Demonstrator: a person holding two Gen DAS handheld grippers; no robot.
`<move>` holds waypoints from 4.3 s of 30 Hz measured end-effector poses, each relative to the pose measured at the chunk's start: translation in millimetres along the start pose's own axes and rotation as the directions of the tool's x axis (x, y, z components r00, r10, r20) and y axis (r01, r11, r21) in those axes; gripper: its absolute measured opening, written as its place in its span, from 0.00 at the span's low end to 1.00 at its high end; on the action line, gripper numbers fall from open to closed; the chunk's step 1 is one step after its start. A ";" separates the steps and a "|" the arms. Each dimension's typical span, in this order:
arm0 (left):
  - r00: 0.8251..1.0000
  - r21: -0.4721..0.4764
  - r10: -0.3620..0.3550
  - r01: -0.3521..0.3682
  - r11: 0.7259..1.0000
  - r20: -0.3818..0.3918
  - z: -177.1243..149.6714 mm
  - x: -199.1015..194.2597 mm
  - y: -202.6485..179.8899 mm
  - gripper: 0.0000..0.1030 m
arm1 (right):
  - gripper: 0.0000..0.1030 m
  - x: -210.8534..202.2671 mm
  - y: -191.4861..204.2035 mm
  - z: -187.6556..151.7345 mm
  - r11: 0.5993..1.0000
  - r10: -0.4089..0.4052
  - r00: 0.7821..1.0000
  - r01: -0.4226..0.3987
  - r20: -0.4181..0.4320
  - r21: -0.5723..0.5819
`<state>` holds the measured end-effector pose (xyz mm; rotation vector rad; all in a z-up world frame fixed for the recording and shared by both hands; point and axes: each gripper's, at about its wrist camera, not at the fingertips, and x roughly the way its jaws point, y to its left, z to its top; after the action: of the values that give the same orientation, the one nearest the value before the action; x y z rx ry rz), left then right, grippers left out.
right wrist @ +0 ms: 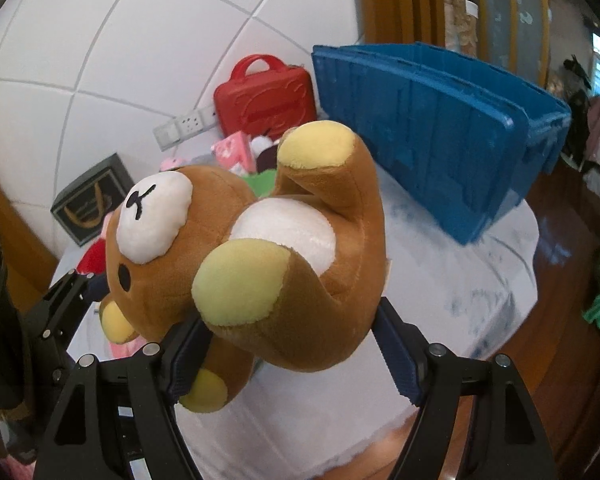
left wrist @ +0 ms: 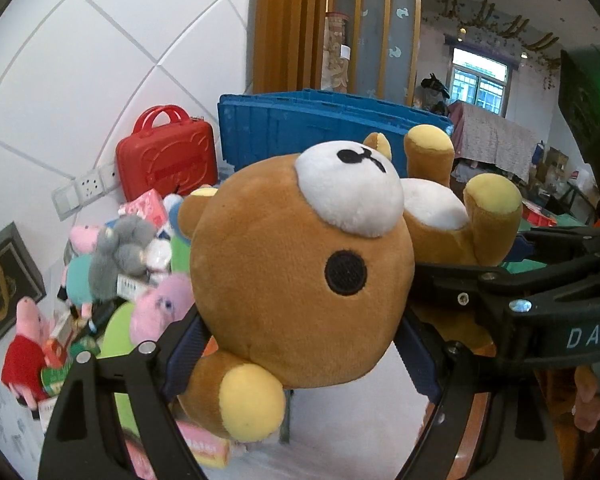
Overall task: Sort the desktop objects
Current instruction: 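Lift the bear plush with both tools and carry it over the crate, then open both tools, dropping the bear plush into the crate, then withdraw both tools from the crate back toward the pile, then grasp the pastel pad pack with the left tool while the right tool grasps the green medicine box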
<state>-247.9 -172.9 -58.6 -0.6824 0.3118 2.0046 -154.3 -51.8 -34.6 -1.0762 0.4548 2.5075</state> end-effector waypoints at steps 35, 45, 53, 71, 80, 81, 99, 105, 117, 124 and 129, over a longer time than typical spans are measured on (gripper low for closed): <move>0.983 -0.039 0.172 -0.170 0.985 0.057 319.1 253.0 -132.3 0.84 | 0.75 71.5 -288.4 319.8 0.979 0.143 0.982 -0.122 0.123 -0.163; 0.954 0.021 0.178 -0.178 0.984 -0.239 358.6 364.3 -185.7 0.84 | 0.75 133.6 -397.9 359.2 0.985 0.121 0.990 -0.129 -0.068 -0.113; 0.888 0.057 0.201 -0.195 0.979 -0.413 360.3 408.0 -211.5 0.84 | 0.74 159.3 -426.2 354.1 0.984 0.110 0.978 -0.133 -0.179 -0.121; 0.936 0.086 0.237 -0.222 0.971 -0.259 329.2 316.7 -226.9 0.84 | 1.00 125.8 -437.2 327.5 0.987 0.133 0.984 -0.142 -0.121 -0.071; 0.966 -0.036 0.194 -0.203 0.979 -0.168 297.6 259.1 -222.1 0.84 | 1.00 86.1 -414.5 295.2 0.987 0.067 0.996 -0.075 -0.064 -0.140; 0.970 -0.048 0.184 -0.194 0.980 -0.160 293.8 253.5 -220.7 0.84 | 1.00 83.0 -411.6 292.1 0.987 0.067 0.996 -0.075 -0.058 -0.144; 0.922 -0.217 0.357 -0.382 0.898 -0.148 173.9 132.8 -121.4 0.85 | 1.00 31.6 -243.1 219.2 0.935 0.166 0.985 -0.139 0.055 -0.326; 0.889 -0.258 0.398 -0.449 0.855 -0.227 91.4 81.4 -62.5 0.85 | 1.00 38.3 -152.0 173.1 0.893 0.244 0.970 -0.225 -0.002 -0.389; 0.770 -0.349 0.391 -0.595 0.723 -0.504 -76.5 42.3 64.8 0.85 | 1.00 163.8 -27.6 46.7 0.913 0.186 0.923 -0.289 -0.337 -0.288; 0.741 -0.423 0.347 -0.632 0.649 -0.575 -114.0 62.8 99.2 0.85 | 1.00 218.7 14.8 7.5 0.932 0.146 0.879 -0.275 -0.453 -0.235; 0.728 -0.432 0.318 -0.639 0.636 -0.608 -122.8 74.3 104.8 0.85 | 1.00 235.3 31.7 -6.3 0.941 0.188 0.835 -0.303 -0.516 -0.148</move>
<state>-325.1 -231.4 -207.7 -1.7072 0.1154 2.4676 -315.0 -33.3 -208.5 -1.8858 0.4799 2.5218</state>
